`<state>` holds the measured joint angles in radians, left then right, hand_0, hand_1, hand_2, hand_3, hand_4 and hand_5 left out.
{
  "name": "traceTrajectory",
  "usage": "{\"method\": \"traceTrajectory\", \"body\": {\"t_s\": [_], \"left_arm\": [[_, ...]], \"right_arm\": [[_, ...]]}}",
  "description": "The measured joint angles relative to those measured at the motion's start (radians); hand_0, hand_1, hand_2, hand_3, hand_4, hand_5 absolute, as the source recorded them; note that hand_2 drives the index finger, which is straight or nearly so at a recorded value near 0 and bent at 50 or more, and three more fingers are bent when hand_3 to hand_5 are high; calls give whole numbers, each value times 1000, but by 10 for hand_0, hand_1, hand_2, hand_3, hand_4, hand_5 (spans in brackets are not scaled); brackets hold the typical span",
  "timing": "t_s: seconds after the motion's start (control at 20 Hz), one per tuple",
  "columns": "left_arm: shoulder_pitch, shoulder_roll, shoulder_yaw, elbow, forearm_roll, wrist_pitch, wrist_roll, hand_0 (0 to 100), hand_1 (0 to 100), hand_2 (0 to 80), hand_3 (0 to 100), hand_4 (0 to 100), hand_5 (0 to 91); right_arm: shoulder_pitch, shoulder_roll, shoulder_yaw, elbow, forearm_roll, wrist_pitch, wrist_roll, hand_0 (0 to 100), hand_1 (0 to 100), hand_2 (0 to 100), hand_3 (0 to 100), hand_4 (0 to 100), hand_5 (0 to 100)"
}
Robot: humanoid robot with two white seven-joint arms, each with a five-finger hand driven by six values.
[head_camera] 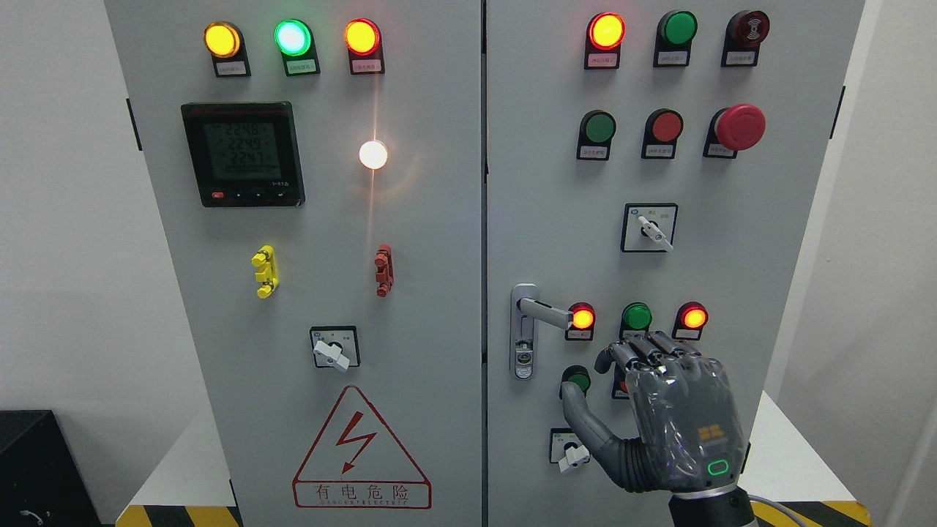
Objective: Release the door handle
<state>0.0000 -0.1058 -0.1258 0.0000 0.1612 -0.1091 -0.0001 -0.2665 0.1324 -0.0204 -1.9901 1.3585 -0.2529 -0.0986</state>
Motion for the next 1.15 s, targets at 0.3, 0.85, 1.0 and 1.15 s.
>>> {"method": "traceTrajectory", "body": {"t_s": [0.3, 0.85, 1.0, 1.15], "left_arm": [[0, 0, 0, 0, 0, 0, 0, 120, 556, 0, 0, 0, 0], [0, 0, 0, 0, 0, 0, 0, 120, 556, 0, 0, 0, 0], [0, 0, 0, 0, 0, 0, 0, 120, 556, 0, 0, 0, 0], [0, 0, 0, 0, 0, 0, 0, 120, 556, 0, 0, 0, 0]], "right_arm": [[11, 0, -72, -23, -52, -57, 8, 436, 220, 105, 164, 181, 190], [68, 0, -150, -63, -127, -105, 18, 430, 139, 0, 0, 0, 0], [75, 1, -158, -69, -135, -111, 13, 425, 138, 0, 0, 0, 0], [79, 2, -164, -73, -139, -116, 7, 422, 134, 0, 0, 0, 0]]}}
